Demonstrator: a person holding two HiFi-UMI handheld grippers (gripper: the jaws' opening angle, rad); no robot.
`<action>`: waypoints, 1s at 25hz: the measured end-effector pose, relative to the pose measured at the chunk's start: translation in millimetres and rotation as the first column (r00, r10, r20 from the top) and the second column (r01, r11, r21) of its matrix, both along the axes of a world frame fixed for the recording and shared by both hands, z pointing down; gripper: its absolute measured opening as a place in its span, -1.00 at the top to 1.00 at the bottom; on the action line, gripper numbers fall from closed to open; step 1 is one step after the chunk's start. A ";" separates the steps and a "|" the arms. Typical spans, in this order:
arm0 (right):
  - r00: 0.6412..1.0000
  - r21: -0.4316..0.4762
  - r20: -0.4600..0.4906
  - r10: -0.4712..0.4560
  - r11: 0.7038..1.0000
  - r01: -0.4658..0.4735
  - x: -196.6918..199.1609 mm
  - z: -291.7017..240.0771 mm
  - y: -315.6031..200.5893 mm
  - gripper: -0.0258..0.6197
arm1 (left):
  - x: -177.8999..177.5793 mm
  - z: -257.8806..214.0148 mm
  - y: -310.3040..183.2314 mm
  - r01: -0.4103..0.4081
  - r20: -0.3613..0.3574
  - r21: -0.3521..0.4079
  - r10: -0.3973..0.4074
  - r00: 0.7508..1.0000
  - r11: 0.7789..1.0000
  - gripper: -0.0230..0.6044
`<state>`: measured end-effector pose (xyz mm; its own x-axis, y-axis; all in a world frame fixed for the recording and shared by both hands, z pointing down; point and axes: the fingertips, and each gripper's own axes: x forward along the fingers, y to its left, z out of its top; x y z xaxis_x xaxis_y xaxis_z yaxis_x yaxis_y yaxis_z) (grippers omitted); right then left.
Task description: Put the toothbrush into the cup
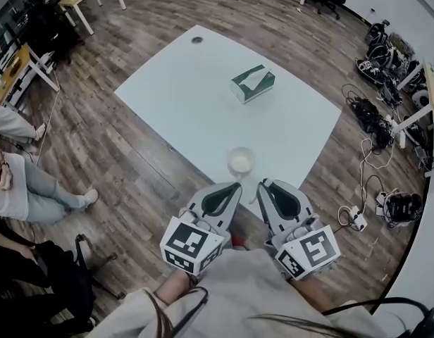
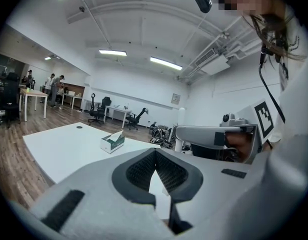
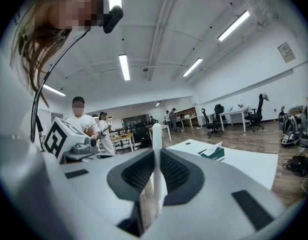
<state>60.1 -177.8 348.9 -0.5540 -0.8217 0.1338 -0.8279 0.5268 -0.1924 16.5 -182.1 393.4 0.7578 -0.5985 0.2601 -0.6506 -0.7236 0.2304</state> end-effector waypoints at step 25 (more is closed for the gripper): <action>0.997 0.051 0.013 0.077 0.996 -0.078 5.3 36.3 -98.7 0.77 | 3.0 21.6 -56.3 -0.036 0.014 -0.056 0.036 0.999 0.998 0.90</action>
